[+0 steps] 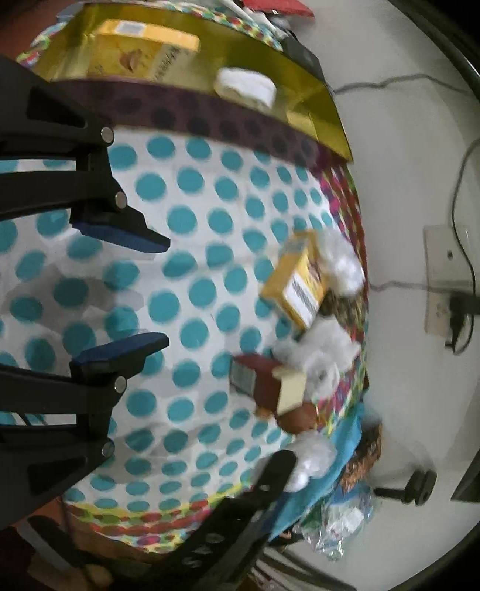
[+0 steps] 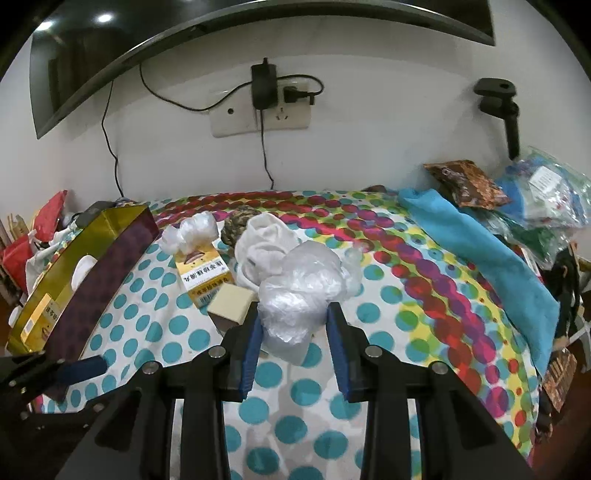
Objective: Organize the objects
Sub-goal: 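Grasp the small cream-topped brown box with the left gripper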
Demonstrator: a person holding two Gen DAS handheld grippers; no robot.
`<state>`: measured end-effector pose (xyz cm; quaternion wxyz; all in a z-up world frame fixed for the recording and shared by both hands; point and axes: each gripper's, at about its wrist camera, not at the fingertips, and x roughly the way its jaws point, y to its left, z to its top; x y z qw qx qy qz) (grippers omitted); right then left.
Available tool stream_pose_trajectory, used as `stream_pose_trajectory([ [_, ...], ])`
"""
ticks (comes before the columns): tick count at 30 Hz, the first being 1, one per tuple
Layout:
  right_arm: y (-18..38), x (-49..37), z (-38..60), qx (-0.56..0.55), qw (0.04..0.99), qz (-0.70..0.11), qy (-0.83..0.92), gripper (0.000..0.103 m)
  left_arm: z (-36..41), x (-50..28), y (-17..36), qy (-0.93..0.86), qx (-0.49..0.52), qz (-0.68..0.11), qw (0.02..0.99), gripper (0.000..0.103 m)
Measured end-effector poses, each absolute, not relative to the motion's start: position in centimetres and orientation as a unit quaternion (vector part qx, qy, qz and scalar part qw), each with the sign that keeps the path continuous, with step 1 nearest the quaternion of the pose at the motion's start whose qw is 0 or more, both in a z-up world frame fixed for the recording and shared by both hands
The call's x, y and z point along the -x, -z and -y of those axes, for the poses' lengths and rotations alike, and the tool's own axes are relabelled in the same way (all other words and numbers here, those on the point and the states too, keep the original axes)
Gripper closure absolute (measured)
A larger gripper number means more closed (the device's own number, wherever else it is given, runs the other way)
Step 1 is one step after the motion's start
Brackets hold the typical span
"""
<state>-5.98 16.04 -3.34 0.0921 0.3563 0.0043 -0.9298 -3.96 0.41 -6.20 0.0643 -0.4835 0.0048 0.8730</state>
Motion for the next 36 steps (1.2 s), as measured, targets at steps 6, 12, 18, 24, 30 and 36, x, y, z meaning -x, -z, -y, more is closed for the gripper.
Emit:
stream_pose_trajectory([
  [6,3.4,3.9,-18.4,-0.352,0.086,0.013,0.932,0.071,-2.4,5.5,6.3,-0.882,0.459,0.011,0.106,0.043],
  [12,3.9,3.1,-19.8,-0.359,0.096,0.035,0.928,0.071,-4.0,7.7,6.5,-0.883,0.452,0.022,0.122,0.043],
  [18,4.6,2.9,-20.7,-0.364,0.105,0.056,0.924,0.071,-5.5,9.2,7.3,-0.883,0.452,0.009,0.126,0.043],
  [24,5.0,2.7,-21.2,-0.368,0.109,0.066,0.921,0.071,-6.5,10.1,8.1,-0.884,0.453,-0.001,0.118,0.043],
  [30,5.5,2.6,-21.4,-0.373,0.118,0.081,0.917,0.071,-6.8,10.3,8.1,-0.888,0.445,0.002,0.116,0.043],
  [36,5.5,2.5,-21.1,-0.372,0.125,0.078,0.916,0.071,-7.1,10.0,8.1,-0.892,0.436,-0.001,0.122,0.043],
])
